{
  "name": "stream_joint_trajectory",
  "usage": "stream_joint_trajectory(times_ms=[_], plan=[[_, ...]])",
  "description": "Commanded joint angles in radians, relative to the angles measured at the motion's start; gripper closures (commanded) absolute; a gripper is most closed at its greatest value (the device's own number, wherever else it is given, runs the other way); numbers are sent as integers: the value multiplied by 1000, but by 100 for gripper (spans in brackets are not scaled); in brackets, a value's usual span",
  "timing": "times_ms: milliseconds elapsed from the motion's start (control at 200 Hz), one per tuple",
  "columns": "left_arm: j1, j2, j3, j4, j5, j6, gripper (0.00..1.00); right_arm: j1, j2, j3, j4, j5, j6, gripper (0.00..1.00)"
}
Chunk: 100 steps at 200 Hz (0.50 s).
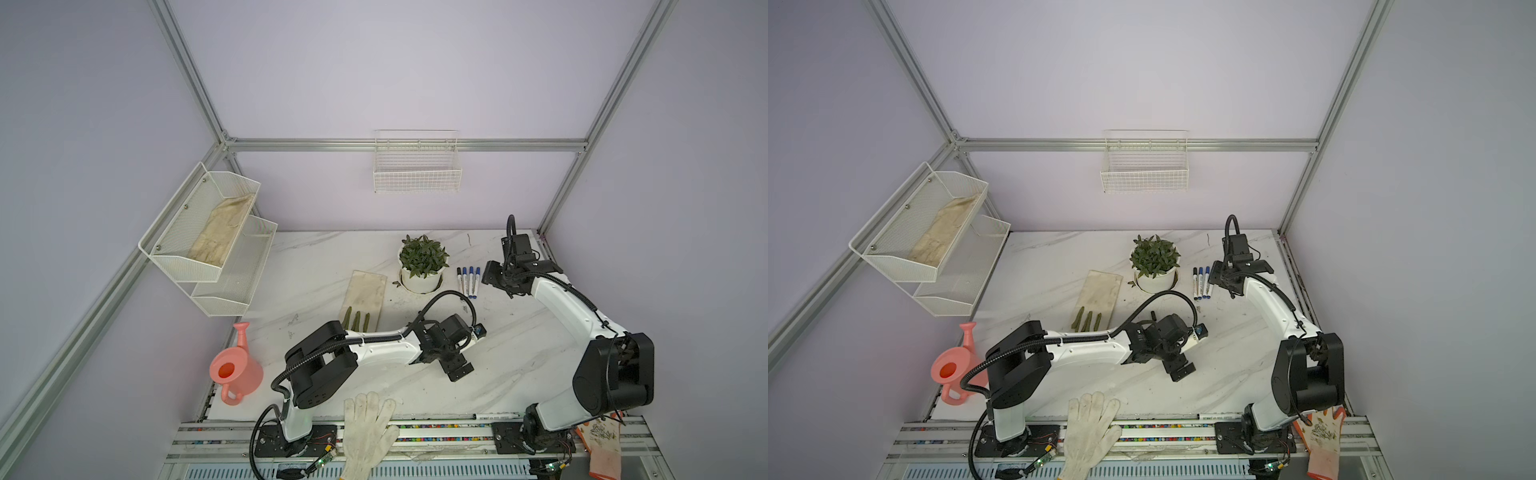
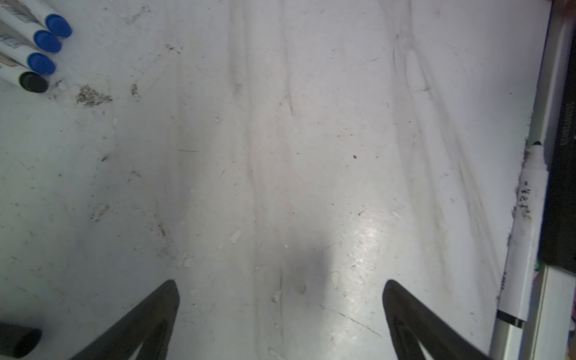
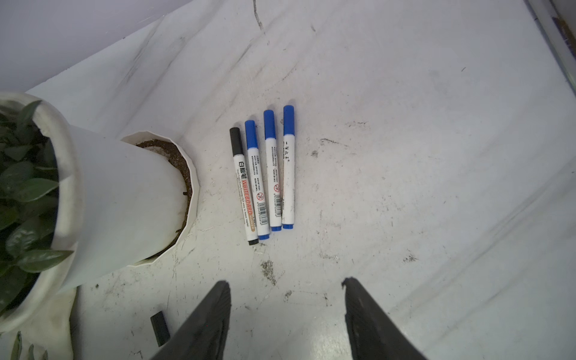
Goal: Insert the pens into the pen caps
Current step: 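Move the left gripper down to the white marker at the nearest table edge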
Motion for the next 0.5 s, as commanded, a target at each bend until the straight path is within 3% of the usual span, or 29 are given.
stream_joint_trajectory(times_ms=[0, 285, 495], plan=[[-25, -69, -17, -9, -72, 42, 0, 1, -55, -23, 19, 67, -26, 39], [-27, -90, -51, -7, -119, -3, 0, 1, -280, -185, 139, 119, -1, 38], [-39, -3, 94, -174, -103, 10, 0, 1, -147, -84, 61, -48, 92, 41]])
